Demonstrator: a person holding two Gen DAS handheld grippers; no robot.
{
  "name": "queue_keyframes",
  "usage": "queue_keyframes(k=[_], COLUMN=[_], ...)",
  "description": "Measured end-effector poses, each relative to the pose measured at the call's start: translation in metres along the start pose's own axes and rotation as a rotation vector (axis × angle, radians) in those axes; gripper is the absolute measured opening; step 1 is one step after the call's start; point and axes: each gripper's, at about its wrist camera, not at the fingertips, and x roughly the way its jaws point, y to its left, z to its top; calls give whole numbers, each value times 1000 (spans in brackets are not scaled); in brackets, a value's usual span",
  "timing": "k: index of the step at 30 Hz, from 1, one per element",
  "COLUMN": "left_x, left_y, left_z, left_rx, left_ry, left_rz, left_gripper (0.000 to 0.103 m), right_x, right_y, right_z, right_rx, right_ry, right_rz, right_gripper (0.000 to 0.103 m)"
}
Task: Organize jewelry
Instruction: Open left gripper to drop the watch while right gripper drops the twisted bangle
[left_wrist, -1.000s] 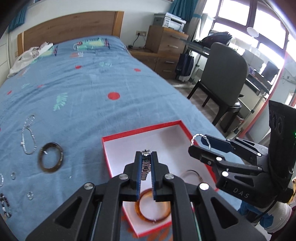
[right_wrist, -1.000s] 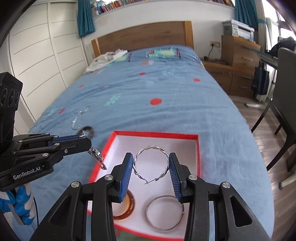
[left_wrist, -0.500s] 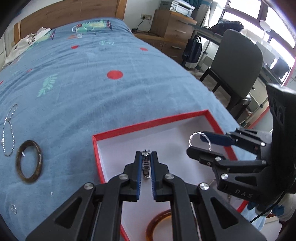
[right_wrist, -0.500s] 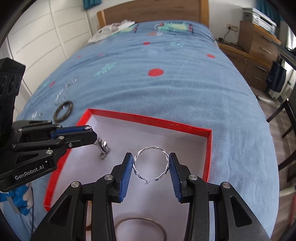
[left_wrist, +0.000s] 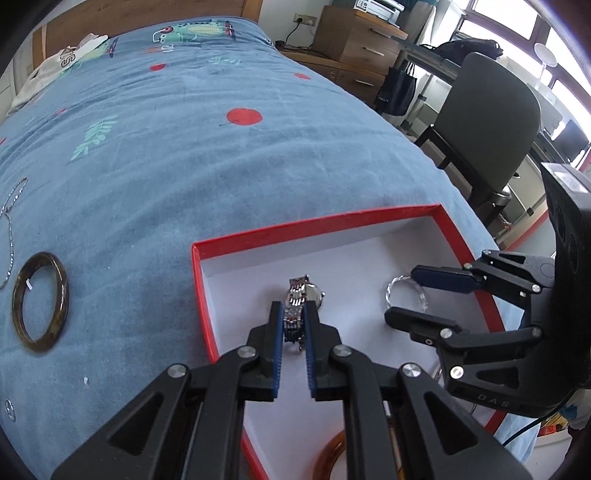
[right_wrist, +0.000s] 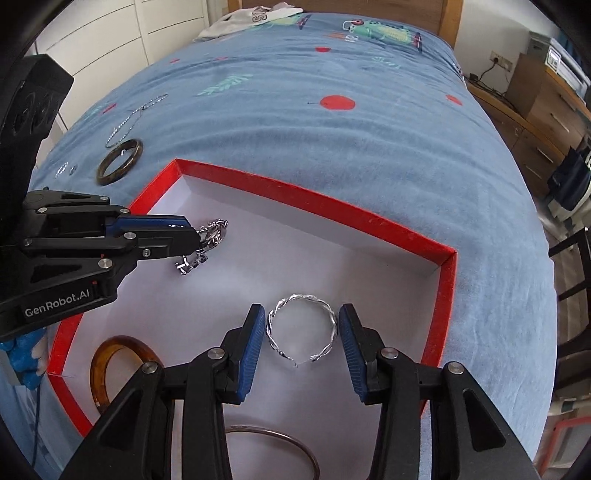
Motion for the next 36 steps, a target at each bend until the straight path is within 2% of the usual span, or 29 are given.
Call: queue_keyframes(k=[9,12,14,18,23,30,36], left_x=[-3,-6,-11,-24,-60,-132,-201], left_y=[5,3,1,0,-12,-19,-16], left_z=[3,4,5,6,1,-15,-37], left_rx=[-18,-16,-25,-58,-23,15,27], left_ry=[34,43,39,35,-1,-59,-122], left_rz=[-39,-64,-78,-84,-65,-38,30], left_gripper=[13,27,42,43,43,43,47], right_x=[-7,-17,-25,-50,-87,-146,-202], right_y=[3,2,-1,-8,-10,-1,20], right_z=[0,-3,-7,-18,-30,-41,-51], right_rx=[-9,-1,8,52,94,167,212], right_ry=[-4,-17,-22,-57,-98,-186,-282], right_rz=[0,-15,-26,-39,-58,-82,-94], right_gripper=[52,53,53,53,53,56,59])
